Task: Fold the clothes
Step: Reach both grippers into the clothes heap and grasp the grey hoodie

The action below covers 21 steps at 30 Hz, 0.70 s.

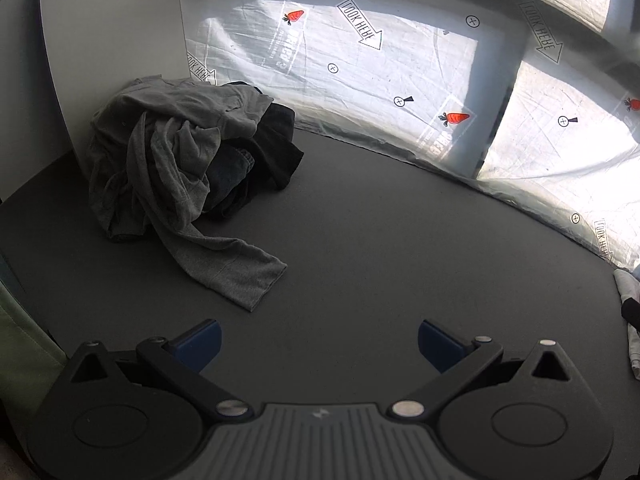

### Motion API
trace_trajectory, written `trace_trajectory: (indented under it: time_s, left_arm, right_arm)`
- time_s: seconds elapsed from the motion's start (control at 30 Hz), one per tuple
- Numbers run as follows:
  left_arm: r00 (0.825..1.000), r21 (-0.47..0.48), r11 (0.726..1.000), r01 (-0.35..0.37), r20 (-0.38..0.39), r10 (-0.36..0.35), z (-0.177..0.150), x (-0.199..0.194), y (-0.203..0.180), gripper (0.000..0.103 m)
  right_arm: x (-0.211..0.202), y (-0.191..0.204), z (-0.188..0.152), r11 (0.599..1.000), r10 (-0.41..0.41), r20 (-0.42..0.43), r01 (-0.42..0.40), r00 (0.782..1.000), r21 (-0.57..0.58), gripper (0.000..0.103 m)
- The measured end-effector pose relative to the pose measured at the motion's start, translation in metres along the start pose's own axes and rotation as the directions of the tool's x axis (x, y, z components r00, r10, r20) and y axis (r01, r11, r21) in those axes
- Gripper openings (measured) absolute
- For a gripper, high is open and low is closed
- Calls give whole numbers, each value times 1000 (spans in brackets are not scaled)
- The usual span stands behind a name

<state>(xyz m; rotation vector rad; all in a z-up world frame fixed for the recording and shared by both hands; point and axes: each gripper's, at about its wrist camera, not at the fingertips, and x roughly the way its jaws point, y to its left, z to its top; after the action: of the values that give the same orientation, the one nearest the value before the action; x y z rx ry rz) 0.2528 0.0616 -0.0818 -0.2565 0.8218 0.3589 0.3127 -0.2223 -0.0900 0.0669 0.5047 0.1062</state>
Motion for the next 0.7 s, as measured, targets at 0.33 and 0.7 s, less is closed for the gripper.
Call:
trace_trajectory:
  time_s: [0.33,0.7]
  left_arm:
    - [989,-221,968,-120,55,135,79,68,125,95]
    - [991,-357,929,-99,44,123,135,166,235,41]
  right_arm:
    - [116,118,36,958,283,-85,-278,955,70,97]
    - [224,319,49,832,528,-254,-554,810,-35,34]
